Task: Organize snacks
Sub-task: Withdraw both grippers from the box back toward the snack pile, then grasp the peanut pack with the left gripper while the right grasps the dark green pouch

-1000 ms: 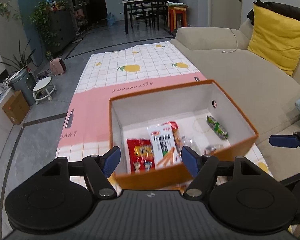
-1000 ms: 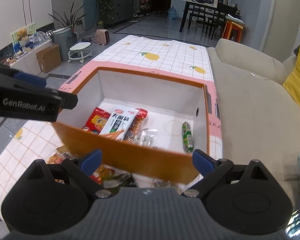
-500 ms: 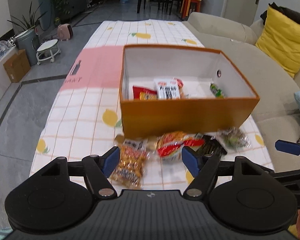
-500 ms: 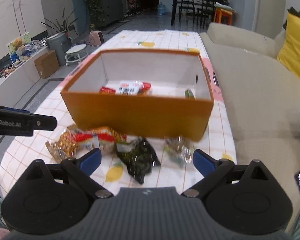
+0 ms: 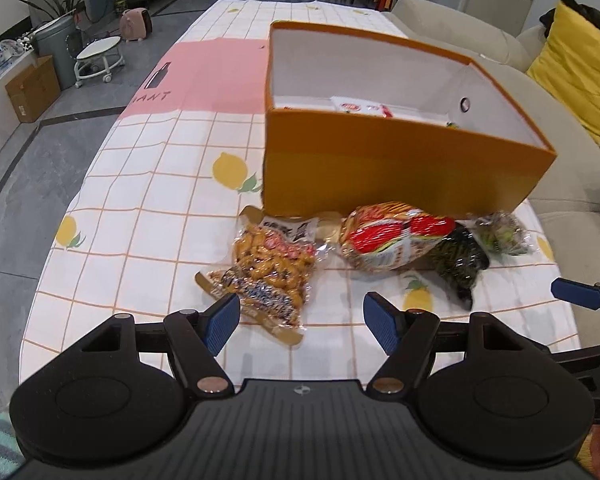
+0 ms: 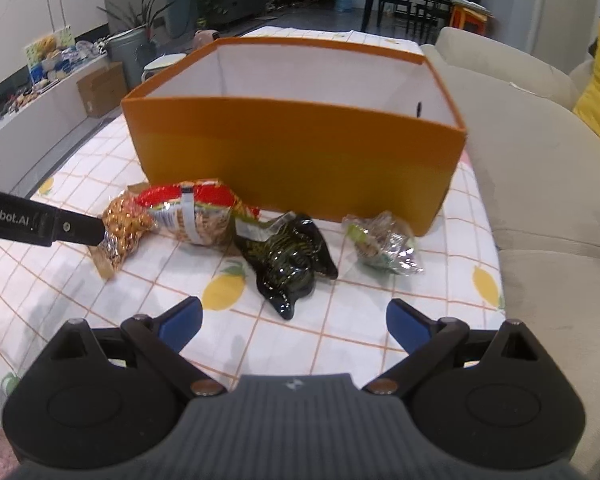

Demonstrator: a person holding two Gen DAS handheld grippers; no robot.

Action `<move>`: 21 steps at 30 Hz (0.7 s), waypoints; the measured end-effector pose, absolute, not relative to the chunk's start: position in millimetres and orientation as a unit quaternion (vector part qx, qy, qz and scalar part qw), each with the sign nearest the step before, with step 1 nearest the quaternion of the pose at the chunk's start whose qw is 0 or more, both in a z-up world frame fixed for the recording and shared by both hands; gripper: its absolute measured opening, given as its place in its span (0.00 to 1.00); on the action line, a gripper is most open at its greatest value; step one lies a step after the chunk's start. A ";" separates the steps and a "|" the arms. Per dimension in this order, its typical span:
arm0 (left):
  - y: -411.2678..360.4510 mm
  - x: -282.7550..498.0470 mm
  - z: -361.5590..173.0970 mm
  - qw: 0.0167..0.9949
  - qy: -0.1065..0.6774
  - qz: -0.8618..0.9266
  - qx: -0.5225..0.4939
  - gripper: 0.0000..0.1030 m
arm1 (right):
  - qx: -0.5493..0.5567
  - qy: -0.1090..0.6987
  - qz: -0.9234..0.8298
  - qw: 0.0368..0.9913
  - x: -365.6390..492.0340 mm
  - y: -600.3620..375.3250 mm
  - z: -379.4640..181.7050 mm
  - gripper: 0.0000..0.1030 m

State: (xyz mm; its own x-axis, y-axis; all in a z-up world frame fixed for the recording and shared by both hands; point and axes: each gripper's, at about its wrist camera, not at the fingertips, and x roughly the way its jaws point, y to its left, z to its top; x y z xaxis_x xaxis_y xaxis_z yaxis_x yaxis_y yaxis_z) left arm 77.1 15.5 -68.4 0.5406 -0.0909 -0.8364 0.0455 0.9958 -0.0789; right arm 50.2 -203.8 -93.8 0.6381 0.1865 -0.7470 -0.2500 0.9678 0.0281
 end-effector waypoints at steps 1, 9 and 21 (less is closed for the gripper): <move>16.3 77.8 -70.0 0.877 0.478 -0.037 -0.023 0.80 | -0.040 0.408 0.123 0.904 50.6 -202.2 -95.4 0.93; 13.3 90.5 -80.7 0.879 0.475 -0.030 0.019 0.82 | -0.044 0.391 0.144 0.908 57.2 -189.2 -98.0 0.91; 7.8 111.9 -103.5 0.876 0.470 -0.055 0.092 0.83 | -0.078 0.389 0.158 0.905 79.5 -172.2 -112.4 0.80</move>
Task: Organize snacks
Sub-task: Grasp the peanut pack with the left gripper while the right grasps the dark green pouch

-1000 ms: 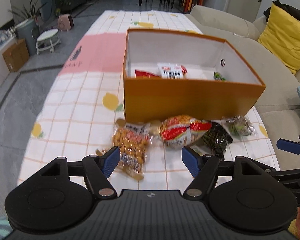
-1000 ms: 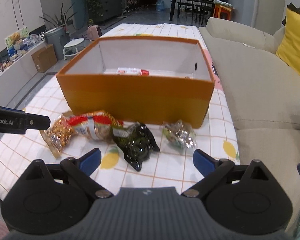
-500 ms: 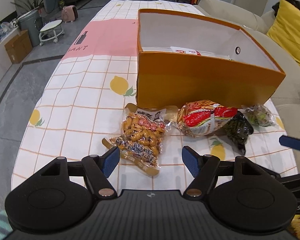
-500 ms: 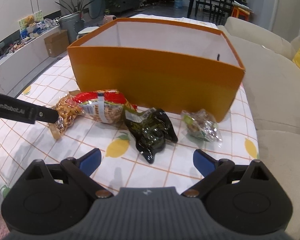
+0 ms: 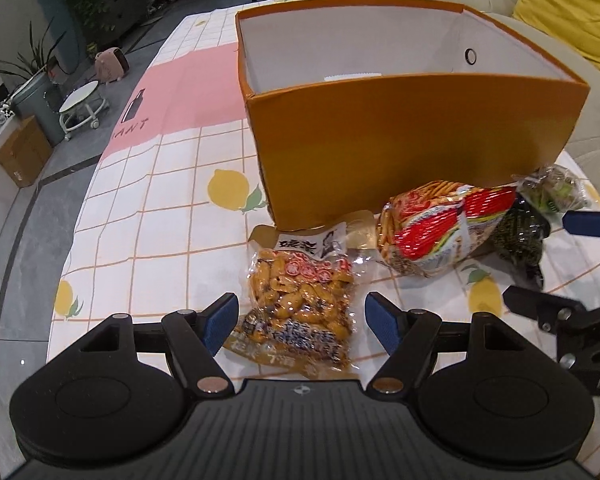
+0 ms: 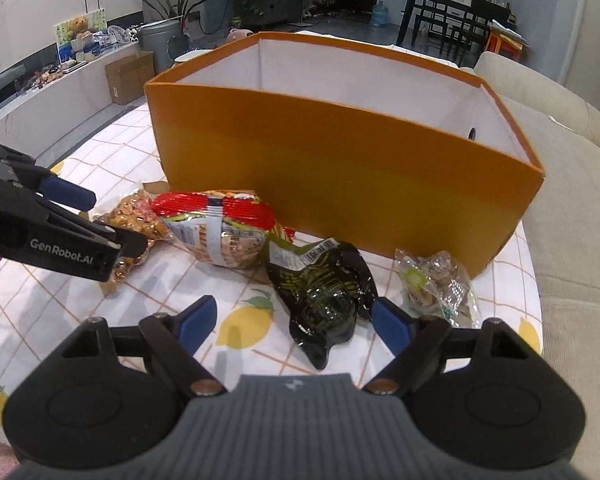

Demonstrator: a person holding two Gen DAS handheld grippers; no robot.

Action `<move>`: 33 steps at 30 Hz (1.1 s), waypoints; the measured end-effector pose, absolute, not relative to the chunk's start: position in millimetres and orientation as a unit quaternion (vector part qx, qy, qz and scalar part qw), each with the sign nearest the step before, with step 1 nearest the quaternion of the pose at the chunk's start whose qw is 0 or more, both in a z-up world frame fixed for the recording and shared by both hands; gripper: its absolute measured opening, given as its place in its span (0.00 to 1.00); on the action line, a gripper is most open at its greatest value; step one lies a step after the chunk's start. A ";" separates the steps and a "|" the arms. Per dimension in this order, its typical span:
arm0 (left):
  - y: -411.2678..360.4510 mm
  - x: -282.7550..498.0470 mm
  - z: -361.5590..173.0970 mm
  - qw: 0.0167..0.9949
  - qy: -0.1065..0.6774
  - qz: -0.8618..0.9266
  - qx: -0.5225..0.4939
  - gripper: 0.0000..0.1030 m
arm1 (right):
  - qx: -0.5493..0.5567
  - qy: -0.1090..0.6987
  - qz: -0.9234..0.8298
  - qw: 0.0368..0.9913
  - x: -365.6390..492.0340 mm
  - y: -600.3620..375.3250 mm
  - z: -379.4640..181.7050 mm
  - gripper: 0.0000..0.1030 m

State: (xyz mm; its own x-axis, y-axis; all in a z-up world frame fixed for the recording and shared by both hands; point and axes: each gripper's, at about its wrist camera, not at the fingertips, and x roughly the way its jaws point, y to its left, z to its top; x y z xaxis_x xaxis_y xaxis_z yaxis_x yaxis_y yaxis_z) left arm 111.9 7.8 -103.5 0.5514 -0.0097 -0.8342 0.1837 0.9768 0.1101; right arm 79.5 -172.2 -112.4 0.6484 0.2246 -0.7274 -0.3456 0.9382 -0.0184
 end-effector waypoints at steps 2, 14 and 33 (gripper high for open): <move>11.1 115.4 -107.4 0.874 0.476 -0.056 0.084 0.86 | -0.078 0.389 0.154 0.905 83.1 -173.4 -113.3 0.80; 7.6 123.7 -119.3 0.873 0.472 -0.063 0.104 0.94 | -0.079 0.398 0.150 0.901 102.1 -171.2 -126.1 0.75; 10.7 123.7 -118.4 0.870 0.483 -0.063 0.075 0.84 | -0.113 0.395 0.120 0.904 98.9 -168.6 -134.6 0.45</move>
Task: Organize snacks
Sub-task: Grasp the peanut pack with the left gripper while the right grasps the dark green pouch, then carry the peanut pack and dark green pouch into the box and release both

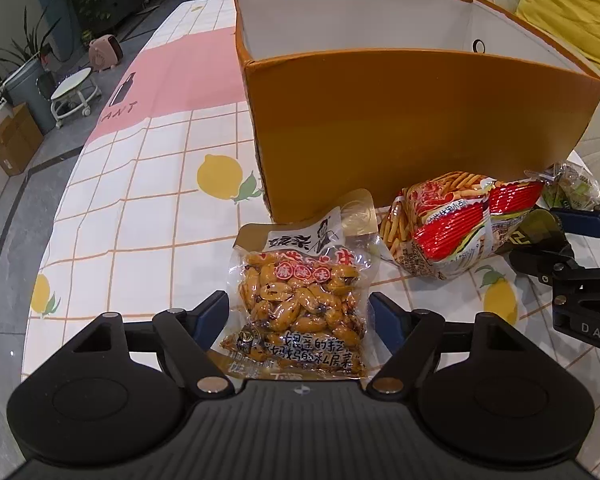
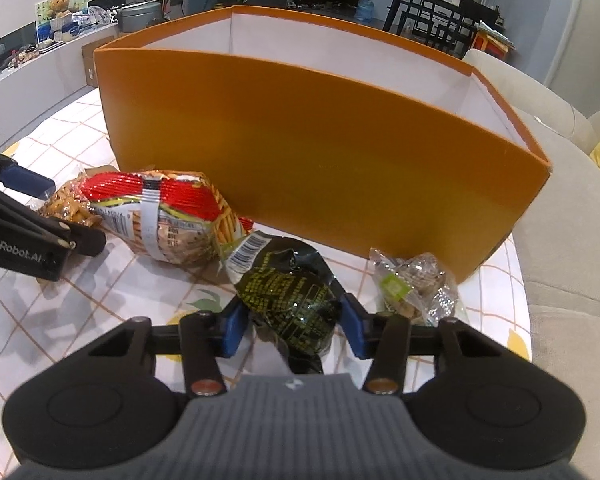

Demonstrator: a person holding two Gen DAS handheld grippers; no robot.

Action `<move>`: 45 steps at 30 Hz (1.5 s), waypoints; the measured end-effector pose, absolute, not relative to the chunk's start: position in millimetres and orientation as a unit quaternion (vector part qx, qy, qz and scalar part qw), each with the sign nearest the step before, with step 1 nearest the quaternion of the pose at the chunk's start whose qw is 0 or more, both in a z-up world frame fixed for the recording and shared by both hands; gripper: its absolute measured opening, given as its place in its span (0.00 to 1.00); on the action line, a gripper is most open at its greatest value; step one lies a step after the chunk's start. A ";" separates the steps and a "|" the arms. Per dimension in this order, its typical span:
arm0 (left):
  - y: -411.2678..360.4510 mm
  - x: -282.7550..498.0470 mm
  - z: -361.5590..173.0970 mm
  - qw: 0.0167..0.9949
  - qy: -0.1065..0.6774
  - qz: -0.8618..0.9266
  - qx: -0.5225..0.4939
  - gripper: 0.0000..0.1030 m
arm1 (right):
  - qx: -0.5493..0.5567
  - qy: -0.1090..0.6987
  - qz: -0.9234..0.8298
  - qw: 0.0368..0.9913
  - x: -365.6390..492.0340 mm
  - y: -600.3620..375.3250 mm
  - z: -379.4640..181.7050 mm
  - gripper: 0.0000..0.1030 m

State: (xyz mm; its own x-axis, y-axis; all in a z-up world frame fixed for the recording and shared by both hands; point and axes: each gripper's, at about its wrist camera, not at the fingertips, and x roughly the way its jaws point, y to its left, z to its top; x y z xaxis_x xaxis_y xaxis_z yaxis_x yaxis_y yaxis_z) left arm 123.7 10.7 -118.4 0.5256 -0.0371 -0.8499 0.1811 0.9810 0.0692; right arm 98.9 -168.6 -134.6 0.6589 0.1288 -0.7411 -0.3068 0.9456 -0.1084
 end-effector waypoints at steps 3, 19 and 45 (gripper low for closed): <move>10.4 121.3 -116.7 0.869 0.486 -0.065 0.069 0.83 | -0.106 0.397 0.117 0.904 98.0 -172.1 -133.6 0.43; 16.0 101.4 -104.3 0.855 0.516 -0.054 -0.011 0.80 | -0.080 0.413 0.137 0.897 88.0 -178.3 -122.9 0.38; 17.5 61.0 -43.8 0.864 0.492 -0.043 -0.102 0.80 | -0.015 0.430 0.155 0.889 38.7 -194.1 -76.8 0.37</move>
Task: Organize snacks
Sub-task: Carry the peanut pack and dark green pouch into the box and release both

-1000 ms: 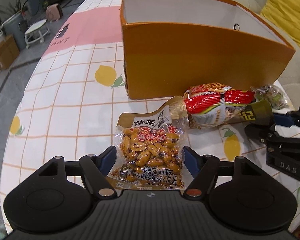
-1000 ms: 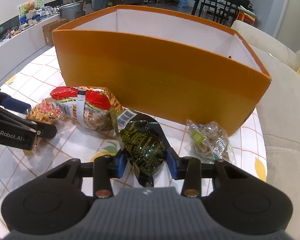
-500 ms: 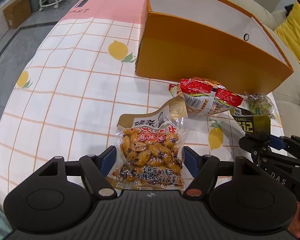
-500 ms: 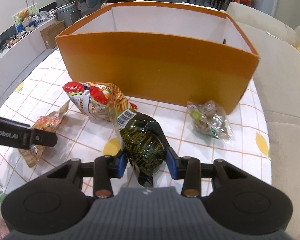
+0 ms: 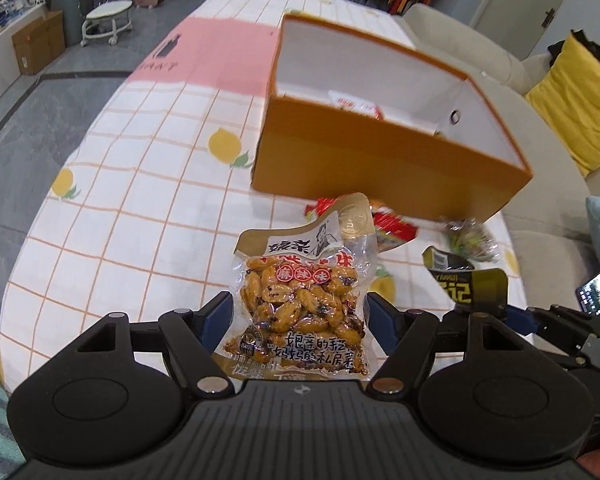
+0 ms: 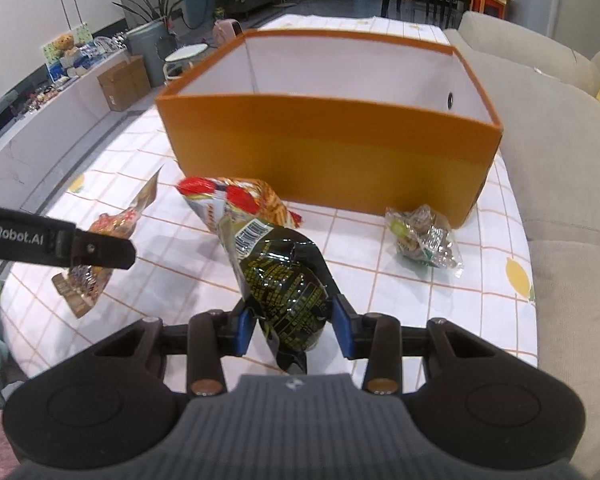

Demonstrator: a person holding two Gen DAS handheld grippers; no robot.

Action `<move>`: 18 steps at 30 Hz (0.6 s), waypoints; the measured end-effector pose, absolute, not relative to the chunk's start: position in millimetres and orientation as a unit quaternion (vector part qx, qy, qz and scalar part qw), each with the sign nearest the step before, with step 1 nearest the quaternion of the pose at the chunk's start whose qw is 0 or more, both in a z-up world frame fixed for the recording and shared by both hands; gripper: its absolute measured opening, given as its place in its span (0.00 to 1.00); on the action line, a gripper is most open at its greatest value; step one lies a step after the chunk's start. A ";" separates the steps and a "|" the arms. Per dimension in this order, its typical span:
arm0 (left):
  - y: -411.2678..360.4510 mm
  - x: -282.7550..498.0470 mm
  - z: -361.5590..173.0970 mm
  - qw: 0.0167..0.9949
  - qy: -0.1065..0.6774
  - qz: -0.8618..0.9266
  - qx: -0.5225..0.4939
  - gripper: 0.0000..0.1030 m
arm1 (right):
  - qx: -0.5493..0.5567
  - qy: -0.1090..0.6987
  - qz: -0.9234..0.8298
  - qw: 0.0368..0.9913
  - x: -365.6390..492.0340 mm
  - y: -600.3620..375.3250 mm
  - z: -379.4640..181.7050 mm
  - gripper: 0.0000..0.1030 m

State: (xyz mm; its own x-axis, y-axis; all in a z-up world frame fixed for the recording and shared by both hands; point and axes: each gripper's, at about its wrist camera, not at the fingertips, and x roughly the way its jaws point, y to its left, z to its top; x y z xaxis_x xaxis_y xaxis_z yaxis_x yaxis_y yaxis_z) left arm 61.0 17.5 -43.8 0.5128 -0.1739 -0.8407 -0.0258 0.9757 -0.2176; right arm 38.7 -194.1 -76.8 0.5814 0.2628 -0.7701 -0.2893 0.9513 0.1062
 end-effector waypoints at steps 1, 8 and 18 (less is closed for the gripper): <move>16.5 60.1 -40.0 0.866 0.487 -0.045 -0.102 0.80 | -0.014 0.426 0.157 0.891 36.4 -195.2 -72.5 0.37; 8.8 60.7 -13.4 0.882 0.459 -0.061 -0.091 0.80 | 0.001 0.392 0.167 0.905 22.2 -197.8 -41.8 0.37; -1.7 86.8 21.9 0.899 0.422 -0.082 -0.079 0.80 | 0.028 0.334 0.167 0.927 35.5 -208.6 6.1 0.37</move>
State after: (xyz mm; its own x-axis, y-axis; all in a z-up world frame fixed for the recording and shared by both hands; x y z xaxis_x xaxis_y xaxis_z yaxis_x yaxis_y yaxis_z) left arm 86.8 -1.7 21.9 0.6297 -0.2141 -0.7467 0.0813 0.9741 -0.2108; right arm 35.5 -208.6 6.1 0.7219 0.3278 -0.6094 -0.2903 0.9429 0.1632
